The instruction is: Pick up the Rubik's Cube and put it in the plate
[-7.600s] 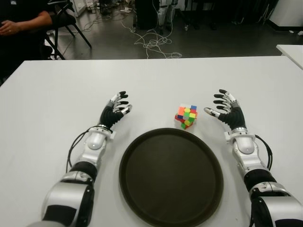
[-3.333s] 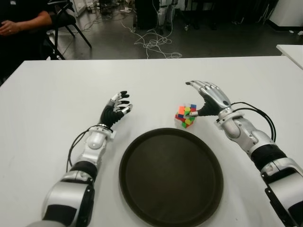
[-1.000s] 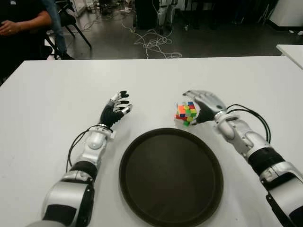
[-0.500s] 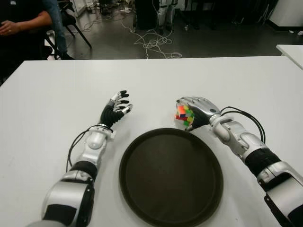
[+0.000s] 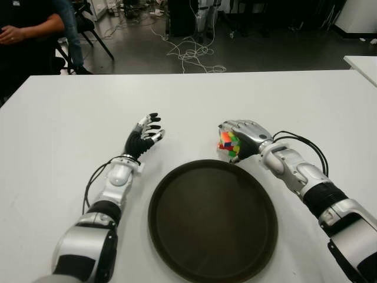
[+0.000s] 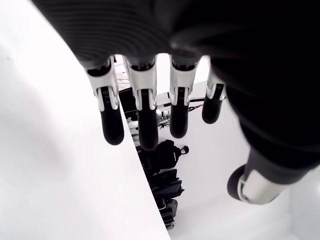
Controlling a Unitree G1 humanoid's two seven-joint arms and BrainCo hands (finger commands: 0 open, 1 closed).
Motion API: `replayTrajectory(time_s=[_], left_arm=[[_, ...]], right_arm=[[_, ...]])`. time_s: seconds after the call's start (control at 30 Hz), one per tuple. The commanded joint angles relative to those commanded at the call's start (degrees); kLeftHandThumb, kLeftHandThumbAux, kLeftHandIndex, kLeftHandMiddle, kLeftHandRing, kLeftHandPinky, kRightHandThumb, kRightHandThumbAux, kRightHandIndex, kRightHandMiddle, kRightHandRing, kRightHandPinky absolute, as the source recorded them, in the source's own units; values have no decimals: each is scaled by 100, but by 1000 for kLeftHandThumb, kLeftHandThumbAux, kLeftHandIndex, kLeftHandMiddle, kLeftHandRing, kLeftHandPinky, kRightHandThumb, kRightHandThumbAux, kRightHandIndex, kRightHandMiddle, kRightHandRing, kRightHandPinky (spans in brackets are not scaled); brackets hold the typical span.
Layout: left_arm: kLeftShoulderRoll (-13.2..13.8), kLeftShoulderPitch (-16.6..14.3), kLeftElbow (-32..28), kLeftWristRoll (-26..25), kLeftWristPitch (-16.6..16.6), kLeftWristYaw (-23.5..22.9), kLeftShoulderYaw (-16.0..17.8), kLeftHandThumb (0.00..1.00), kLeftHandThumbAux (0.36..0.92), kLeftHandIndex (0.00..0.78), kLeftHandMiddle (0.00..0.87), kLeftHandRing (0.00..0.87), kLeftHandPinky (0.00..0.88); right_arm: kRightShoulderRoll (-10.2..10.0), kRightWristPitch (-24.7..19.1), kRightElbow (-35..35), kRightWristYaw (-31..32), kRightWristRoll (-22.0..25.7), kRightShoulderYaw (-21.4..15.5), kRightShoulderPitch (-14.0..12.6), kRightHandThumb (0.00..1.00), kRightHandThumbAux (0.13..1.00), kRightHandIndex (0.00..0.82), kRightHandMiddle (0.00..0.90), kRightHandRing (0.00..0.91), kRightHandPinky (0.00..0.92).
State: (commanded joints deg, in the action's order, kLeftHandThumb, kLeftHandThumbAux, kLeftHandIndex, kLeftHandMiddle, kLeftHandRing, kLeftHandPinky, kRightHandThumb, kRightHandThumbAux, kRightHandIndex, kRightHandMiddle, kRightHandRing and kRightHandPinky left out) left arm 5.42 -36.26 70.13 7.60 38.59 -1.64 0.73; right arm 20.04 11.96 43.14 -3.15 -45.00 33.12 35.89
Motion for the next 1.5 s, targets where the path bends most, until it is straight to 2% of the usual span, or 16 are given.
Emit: replayTrajectory(time_s=[0.27,0.37,0.47,0.63,0.9,1.17,1.5], left_arm=[[-7,1,-4,9,-16,20,-7,98,684,149,190,207,222],[-8,-3,1,3,-37,14,-3,95,647,146,188,208,234],[-5,-1,4,13,-42,35,-7,92,638,150,192,212,238],[-2,9,-8,11,-31,29,-7,92,649,149,190,209,232],[13,17,-18,7,-37,-14,-11,88,637,150,190,210,225],[24,34,-38,-21,21,-89,3,87,656,143,182,201,223],[39,56,-54,-42,69,-159,16,86,711,144,188,201,201]], right_arm=[[-6,-46,-52,-6,11,-11,-30,0,825,100,112,114,99],[-9,-53,-49,-18,10,-8,-33,0,830,101,112,113,100],[-17,-67,-18,-18,3,0,-19,0,823,92,107,111,98],[-39,-119,6,-13,19,-12,-20,0,819,87,103,111,101],[-63,-172,38,-77,57,-58,-33,0,824,103,119,121,109],[-86,-198,62,-220,78,-108,-51,0,813,104,123,126,107],[-54,-357,-60,-176,119,-203,-82,0,801,100,127,125,102]])
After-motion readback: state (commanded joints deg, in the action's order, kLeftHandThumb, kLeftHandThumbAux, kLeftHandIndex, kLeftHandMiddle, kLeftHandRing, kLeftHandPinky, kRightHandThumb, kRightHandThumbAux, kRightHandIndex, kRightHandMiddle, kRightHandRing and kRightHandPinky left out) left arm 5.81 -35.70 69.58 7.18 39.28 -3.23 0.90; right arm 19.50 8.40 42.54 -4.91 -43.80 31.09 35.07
